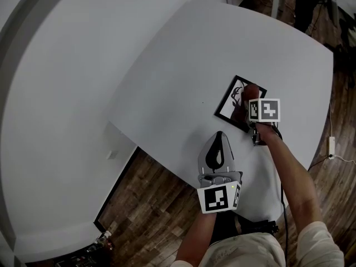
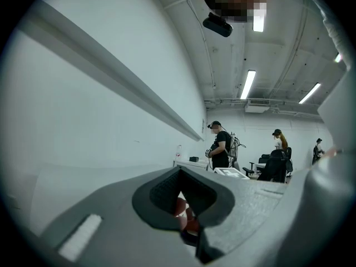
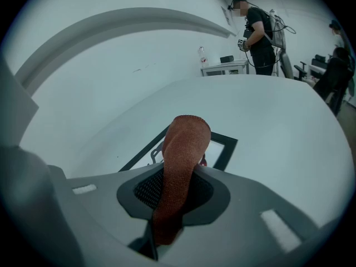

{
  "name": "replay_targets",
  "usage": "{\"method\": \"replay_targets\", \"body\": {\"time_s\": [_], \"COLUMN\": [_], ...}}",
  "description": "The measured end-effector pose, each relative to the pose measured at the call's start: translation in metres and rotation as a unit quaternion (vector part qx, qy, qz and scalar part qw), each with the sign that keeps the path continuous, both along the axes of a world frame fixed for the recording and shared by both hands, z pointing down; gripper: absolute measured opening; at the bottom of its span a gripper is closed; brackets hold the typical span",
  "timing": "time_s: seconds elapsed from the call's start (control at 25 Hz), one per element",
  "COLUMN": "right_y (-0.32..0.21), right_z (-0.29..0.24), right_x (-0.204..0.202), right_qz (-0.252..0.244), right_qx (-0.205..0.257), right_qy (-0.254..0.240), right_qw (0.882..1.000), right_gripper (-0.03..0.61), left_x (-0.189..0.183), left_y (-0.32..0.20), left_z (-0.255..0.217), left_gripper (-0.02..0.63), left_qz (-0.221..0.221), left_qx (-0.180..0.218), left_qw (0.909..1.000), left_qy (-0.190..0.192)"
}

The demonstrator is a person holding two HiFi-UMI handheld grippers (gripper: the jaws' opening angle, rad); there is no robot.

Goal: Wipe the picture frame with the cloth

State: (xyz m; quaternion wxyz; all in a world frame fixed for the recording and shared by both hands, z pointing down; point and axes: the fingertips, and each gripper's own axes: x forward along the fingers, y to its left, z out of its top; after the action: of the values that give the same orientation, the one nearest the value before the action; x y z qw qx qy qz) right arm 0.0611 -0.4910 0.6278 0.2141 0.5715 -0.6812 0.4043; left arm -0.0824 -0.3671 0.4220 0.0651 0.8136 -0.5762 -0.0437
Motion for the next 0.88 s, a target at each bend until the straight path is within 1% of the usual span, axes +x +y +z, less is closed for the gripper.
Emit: {"method": "replay_targets", "body": {"time_s": [0.2,0.4,0.52,0.6,0.72,0.88], "right_y": [0.016,0.025,0.025,0.023,0.017,0.011], "right_z": [-0.002,-0.01,-0.02,-0.028,-0.035,-0.027], "right_x": [0.027,0.036,0.018,-0.003,-0.039,-0.079], "right_qz": [0.025,0.027,0.017,0.004,-0.017,-0.043], "right_qx": [0.0,0.007,0.02,0.028,0.033,0.03], "right_qy": [-0.004,-0.01,-0.033,-0.052,-0.073,-0.071], "right_qw": [1.0,1.0,0.999,0.998,0.997,0.996], "right_gripper": [0.095,0.095,0.095,0.095,0.095,0.095], "left_x": [0.013,0.022,0.017,0.012,0.002,-0.014], "left_y": [0.007,0.017,0.02,0.021,0.023,0.02], "left_z": [-0.002,-0.009,-0.01,-0.013,-0.011,-0.008], "left_gripper": [0.0,0.0,0.0,0.0,0.0,0.0], "left_qz": [0.005,0.004,-0.002,-0.01,-0.014,-0.029], "left_qx": [0.003,0.006,0.008,0.012,0.01,0.006], "left_qw": [1.0,1.0,1.0,0.9999,0.9998,0.9995], "left_qy": [0.008,0.002,-0.002,0.003,-0.008,-0.009]}}
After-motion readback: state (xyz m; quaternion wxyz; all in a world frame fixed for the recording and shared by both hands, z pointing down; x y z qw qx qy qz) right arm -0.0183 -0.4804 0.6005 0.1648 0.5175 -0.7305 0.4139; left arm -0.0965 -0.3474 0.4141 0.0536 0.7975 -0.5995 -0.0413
